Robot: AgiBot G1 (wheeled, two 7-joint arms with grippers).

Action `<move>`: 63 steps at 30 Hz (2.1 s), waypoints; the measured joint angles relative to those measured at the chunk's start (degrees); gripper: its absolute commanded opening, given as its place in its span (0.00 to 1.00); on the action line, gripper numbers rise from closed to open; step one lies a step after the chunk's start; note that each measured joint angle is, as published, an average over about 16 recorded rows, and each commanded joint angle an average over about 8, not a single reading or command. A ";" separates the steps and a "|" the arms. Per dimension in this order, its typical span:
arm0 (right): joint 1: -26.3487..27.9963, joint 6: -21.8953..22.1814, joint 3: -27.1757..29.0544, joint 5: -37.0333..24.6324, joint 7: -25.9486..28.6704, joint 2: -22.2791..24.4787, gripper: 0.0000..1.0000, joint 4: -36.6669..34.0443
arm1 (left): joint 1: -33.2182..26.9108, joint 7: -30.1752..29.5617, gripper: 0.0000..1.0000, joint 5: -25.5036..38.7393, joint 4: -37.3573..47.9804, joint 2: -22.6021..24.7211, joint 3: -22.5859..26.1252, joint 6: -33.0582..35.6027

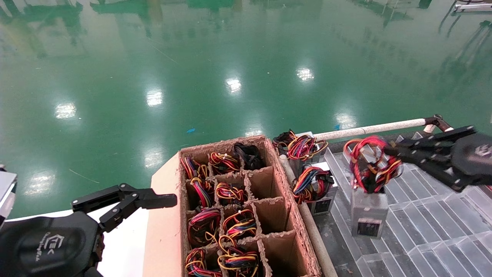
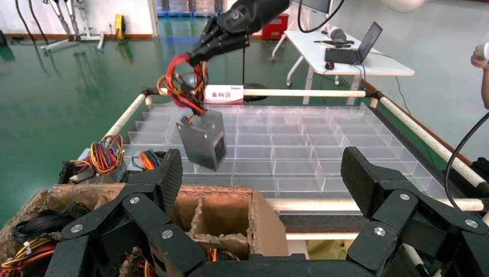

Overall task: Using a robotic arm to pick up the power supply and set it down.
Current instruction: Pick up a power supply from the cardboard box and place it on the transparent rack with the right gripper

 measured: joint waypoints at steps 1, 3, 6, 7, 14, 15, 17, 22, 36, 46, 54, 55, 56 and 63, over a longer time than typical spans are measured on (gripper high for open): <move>0.37 -0.49 -0.35 -0.35 -0.30 -0.36 0.00 -0.30 | 0.00 0.00 1.00 0.00 0.00 0.00 0.00 0.00; 1.12 -1.39 -1.07 -1.08 -0.90 -1.08 0.00 -0.88 | 0.00 0.00 1.00 0.00 0.00 0.00 0.00 0.00; 2.20 -2.48 -2.17 -2.06 -1.81 -2.23 0.00 -1.72 | 0.00 0.00 1.00 -0.01 0.00 0.00 0.01 0.00; 2.54 -2.76 -2.53 -2.35 -2.10 -2.63 0.00 -2.01 | 0.00 0.00 1.00 -0.01 0.00 0.00 0.01 0.00; 4.48 -3.77 -4.87 -3.55 -3.92 -5.34 0.00 -4.30 | 0.00 0.01 1.00 -0.01 0.00 -0.01 0.02 -0.01; 4.72 -3.82 -5.19 -3.66 -4.15 -5.71 0.00 -4.64 | 0.00 0.01 1.00 -0.01 0.00 -0.01 0.02 -0.01; 5.19 -3.87 -5.85 -3.86 -4.61 -6.45 0.00 -5.37 | -0.01 0.01 1.00 -0.01 0.00 -0.01 0.02 -0.01; 6.31 -3.85 -7.39 -4.28 -5.80 -8.22 0.00 -7.48 | -0.01 0.01 1.00 -0.02 0.00 -0.01 0.03 -0.01; 9.15 -3.83 -10.79 -5.51 -10.67 -11.78 0.00 -15.46 | -0.01 0.02 1.00 -0.03 0.00 -0.02 0.05 -0.02; 10.83 -4.22 -12.84 -5.78 -14.79 -12.63 0.00 -21.89 | -0.01 0.03 1.00 -0.04 0.00 -0.02 0.06 -0.02; 11.79 -4.39 -14.38 -5.47 -18.16 -12.80 0.00 -26.81 | -0.02 0.03 1.00 -0.05 0.00 -0.03 0.07 -0.03; 11.92 -4.39 -14.56 -5.43 -18.58 -12.82 0.01 -27.37 | -0.02 0.04 1.00 -0.05 0.00 -0.03 0.07 -0.03; 12.04 -4.38 -14.73 -5.40 -19.00 -12.84 0.04 -27.90 | -0.02 0.04 1.00 -0.05 0.00 -0.03 0.07 -0.03; 12.78 -4.30 -15.80 -5.22 -21.56 -13.03 0.83 -31.07 | -0.02 0.04 1.00 -0.06 0.00 -0.03 0.08 -0.04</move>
